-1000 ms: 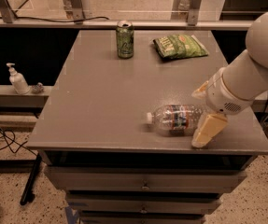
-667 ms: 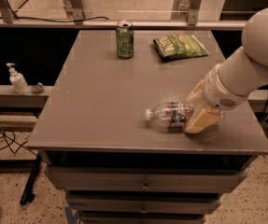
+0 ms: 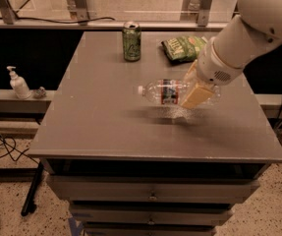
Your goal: Pick water bottle
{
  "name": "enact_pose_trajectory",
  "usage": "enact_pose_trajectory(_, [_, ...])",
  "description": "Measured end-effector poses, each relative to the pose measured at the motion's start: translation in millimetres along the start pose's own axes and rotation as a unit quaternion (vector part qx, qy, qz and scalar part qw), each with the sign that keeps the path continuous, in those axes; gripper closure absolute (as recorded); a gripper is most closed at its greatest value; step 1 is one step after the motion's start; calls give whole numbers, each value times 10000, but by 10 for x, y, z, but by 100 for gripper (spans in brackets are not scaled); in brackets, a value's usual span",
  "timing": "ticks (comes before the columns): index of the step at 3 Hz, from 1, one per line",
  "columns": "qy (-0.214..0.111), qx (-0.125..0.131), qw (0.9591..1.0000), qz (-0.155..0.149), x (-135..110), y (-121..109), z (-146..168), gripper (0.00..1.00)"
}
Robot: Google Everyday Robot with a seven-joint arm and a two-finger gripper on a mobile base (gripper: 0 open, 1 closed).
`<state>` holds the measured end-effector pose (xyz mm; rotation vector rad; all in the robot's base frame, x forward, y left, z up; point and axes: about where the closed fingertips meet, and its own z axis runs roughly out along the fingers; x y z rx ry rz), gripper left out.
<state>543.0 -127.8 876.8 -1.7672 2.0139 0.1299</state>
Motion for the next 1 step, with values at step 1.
enact_pose_trajectory(1, [-436,93,9990,87,-457,-296,-234,100])
